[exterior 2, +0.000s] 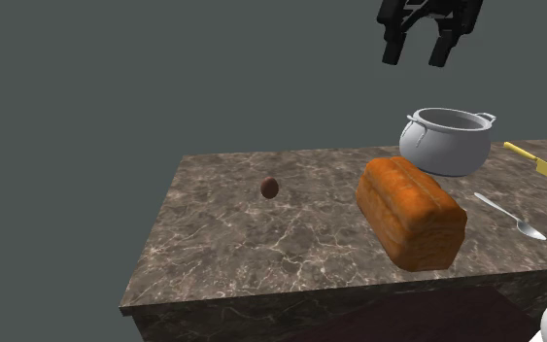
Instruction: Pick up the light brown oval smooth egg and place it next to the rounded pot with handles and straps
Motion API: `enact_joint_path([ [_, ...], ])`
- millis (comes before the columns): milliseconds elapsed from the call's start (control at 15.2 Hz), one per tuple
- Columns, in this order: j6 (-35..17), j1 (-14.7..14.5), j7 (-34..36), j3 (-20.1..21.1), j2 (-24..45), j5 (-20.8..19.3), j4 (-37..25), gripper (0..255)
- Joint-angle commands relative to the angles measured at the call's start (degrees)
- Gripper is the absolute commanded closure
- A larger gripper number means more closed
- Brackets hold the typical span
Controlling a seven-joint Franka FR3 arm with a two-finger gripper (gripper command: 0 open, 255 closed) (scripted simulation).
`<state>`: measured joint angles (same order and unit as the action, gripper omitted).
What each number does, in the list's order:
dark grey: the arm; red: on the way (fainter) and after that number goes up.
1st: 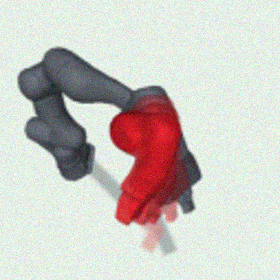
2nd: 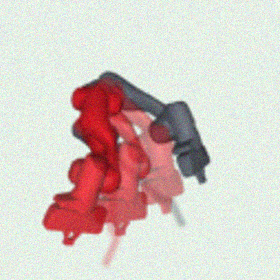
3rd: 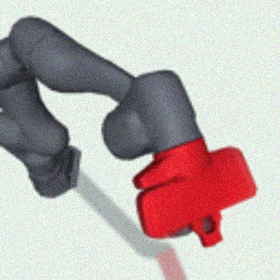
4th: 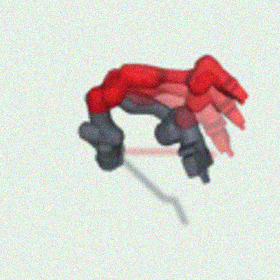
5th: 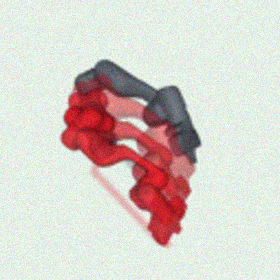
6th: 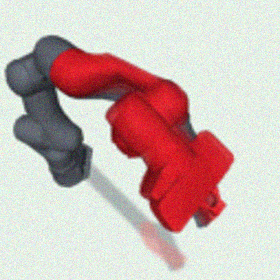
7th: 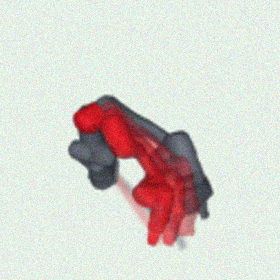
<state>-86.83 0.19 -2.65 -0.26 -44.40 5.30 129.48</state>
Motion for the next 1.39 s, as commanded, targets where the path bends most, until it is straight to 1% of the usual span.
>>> enact_joint_path([
  [0, 0.0, 0.0, 0.0, 0.0, 0.0, 0.0, 0.0, 0],
  [330, -8.3, -0.5, 1.2, 2.0, 7.1, 0.9, 2.1, 0],
  [660, -16.1, -1.0, 2.4, 3.8, 15.6, 1.5, 2.3, 0],
  [990, -23.1, -1.4, 3.7, 5.5, 25.2, 1.5, 0.7, 0],
  [1320, -29.1, -1.9, 5.3, 7.0, 35.6, 0.9, -2.8, 0],
])
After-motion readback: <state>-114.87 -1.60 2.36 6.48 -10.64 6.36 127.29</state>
